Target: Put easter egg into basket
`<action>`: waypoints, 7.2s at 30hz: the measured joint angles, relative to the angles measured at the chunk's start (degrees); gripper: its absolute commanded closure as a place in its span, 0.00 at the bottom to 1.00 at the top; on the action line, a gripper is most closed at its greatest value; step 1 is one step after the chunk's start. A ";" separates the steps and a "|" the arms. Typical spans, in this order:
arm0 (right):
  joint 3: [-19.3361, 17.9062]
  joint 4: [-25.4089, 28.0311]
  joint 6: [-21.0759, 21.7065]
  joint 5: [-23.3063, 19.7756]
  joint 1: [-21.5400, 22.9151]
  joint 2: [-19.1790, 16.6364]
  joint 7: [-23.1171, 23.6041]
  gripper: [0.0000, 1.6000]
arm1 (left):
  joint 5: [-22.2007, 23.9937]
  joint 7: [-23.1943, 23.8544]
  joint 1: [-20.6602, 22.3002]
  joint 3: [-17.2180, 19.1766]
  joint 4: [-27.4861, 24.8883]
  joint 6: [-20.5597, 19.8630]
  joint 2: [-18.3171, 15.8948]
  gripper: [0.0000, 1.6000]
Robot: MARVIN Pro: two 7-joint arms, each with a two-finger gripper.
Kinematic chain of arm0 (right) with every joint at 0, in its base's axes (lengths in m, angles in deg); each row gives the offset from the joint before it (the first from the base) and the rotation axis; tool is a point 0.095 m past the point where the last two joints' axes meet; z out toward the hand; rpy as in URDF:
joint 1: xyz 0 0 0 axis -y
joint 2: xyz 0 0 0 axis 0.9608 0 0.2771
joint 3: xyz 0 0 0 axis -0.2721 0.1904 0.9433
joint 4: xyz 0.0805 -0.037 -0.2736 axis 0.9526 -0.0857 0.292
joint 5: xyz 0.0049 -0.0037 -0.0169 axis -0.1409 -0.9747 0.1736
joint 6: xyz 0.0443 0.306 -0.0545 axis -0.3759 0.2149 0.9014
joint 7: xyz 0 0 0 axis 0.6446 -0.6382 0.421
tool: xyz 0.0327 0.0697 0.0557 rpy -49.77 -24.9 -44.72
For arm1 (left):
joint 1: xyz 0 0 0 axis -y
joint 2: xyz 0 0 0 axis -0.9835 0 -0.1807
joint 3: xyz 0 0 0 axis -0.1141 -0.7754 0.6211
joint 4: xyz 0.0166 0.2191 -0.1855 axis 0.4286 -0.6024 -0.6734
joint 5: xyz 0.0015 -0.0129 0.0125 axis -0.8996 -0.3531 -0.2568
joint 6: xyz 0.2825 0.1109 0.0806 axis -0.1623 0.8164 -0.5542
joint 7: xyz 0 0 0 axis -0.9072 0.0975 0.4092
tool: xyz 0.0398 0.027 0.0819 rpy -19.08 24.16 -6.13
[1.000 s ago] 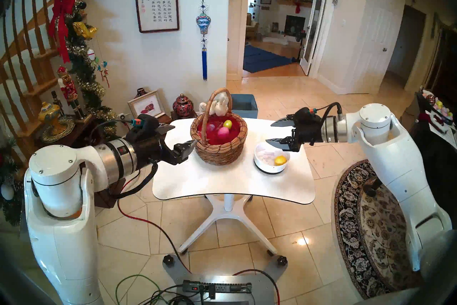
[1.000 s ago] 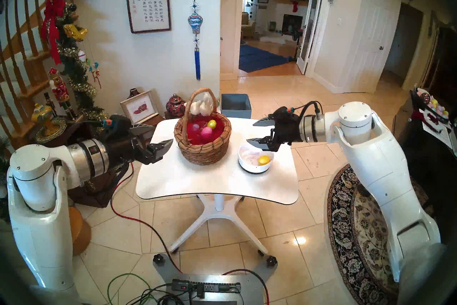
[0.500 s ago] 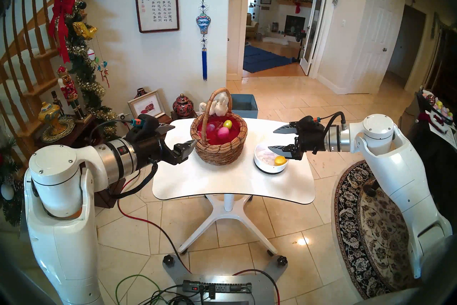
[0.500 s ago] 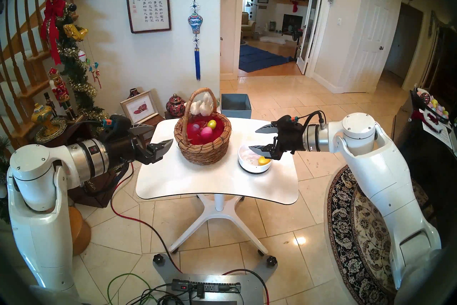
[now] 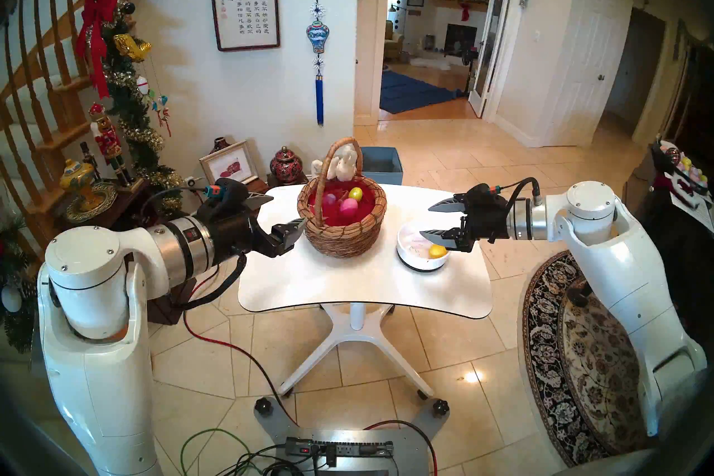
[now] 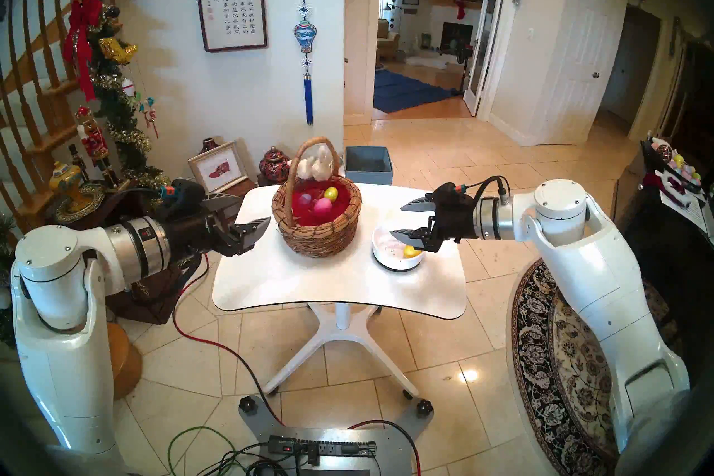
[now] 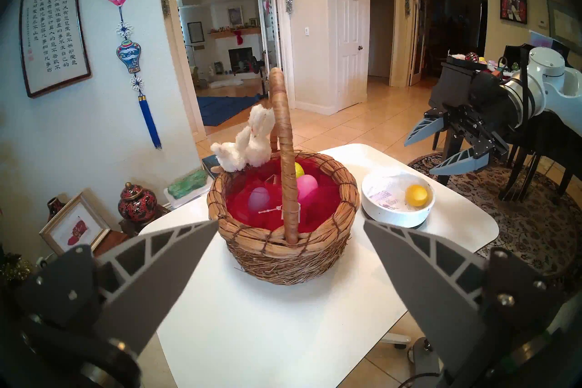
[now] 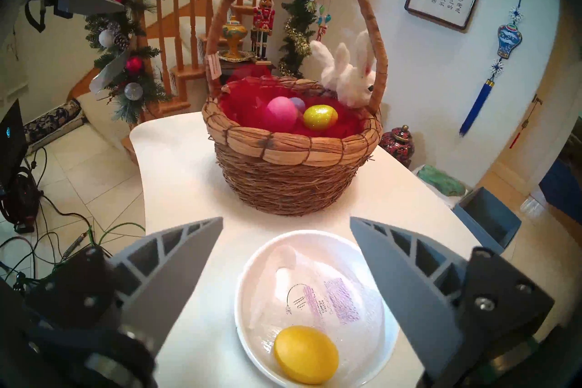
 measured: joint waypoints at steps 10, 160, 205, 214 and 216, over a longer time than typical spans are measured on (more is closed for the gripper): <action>0.06 0.68 2.61 -0.05 0.00 0.00 -1.07 0.08 | 0.00 0.00 0.00 0.00 0.00 0.00 0.00 0.00; 11.09 1.21 27.75 12.51 6.88 0.00 -9.09 0.22 | 0.00 0.00 0.00 0.00 0.00 0.00 0.00 0.00; 7.79 5.79 29.54 7.93 6.22 -1.56 -9.09 0.60 | 0.00 0.00 0.00 0.00 0.00 0.00 0.00 0.00; 7.65 6.64 30.68 6.90 5.13 -2.08 -8.44 0.53 | 0.00 0.00 0.00 0.00 0.00 0.00 0.00 0.00; 7.52 6.76 31.04 6.61 4.72 -2.10 -8.39 0.53 | 0.00 0.00 0.00 0.00 0.00 0.00 0.00 0.00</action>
